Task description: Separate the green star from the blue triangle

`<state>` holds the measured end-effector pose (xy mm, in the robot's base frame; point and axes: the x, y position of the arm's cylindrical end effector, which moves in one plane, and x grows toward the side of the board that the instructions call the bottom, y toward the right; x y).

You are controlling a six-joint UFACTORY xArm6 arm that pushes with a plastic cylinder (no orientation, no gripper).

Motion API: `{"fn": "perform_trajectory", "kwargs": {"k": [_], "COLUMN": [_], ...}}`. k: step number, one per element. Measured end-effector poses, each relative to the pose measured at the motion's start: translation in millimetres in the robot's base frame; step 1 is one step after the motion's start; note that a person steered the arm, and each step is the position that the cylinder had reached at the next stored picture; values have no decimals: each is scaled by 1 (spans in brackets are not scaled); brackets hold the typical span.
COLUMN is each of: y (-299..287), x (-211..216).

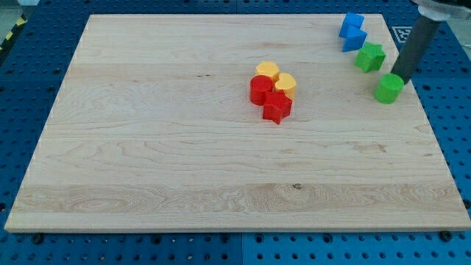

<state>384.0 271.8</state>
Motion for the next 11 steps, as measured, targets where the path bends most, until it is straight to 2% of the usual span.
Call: {"fn": "perform_trajectory", "kwargs": {"k": [3, 4, 6, 8, 11], "y": [-14, -31, -61, -49, -49], "x": [-79, -83, -17, -46, -45]}}
